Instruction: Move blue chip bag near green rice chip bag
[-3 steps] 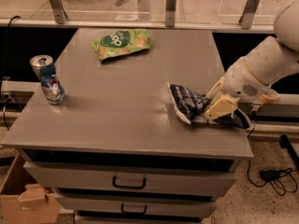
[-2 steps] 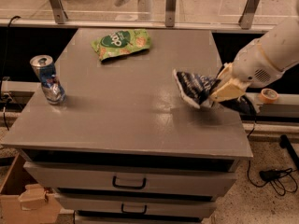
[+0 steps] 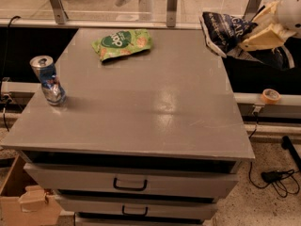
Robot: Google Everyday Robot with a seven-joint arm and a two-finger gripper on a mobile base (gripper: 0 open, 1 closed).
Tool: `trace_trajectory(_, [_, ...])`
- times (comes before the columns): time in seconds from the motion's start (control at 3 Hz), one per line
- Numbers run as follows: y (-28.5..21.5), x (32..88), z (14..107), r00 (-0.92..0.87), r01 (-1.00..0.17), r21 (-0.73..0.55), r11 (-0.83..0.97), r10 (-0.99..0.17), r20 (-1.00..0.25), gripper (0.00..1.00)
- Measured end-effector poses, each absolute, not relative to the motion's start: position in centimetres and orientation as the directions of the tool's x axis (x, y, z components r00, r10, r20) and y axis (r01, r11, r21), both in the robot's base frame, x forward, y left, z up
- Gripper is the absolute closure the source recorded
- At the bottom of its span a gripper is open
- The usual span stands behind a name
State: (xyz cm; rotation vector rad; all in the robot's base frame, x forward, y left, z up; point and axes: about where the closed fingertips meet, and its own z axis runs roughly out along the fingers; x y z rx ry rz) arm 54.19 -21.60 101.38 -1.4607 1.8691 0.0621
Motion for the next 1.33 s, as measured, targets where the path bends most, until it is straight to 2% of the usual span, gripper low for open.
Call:
trace_trajectory(0.33, [-21.6, 54.2, 101.4, -0.068, -0.852, -0.392, 0.347, -0.815, -0.575, 1.0])
trace_trajectory(0.67, [-19.4, 56.2, 101.6, -0.001, -0.85, -0.43, 0.303, -0.818, -0.575, 1.0])
trace_trajectory(1.33, [-12.4, 66.1, 101.1, 0.189, -0.809, -0.551, 0.206, -0.796, -0.575, 1.0])
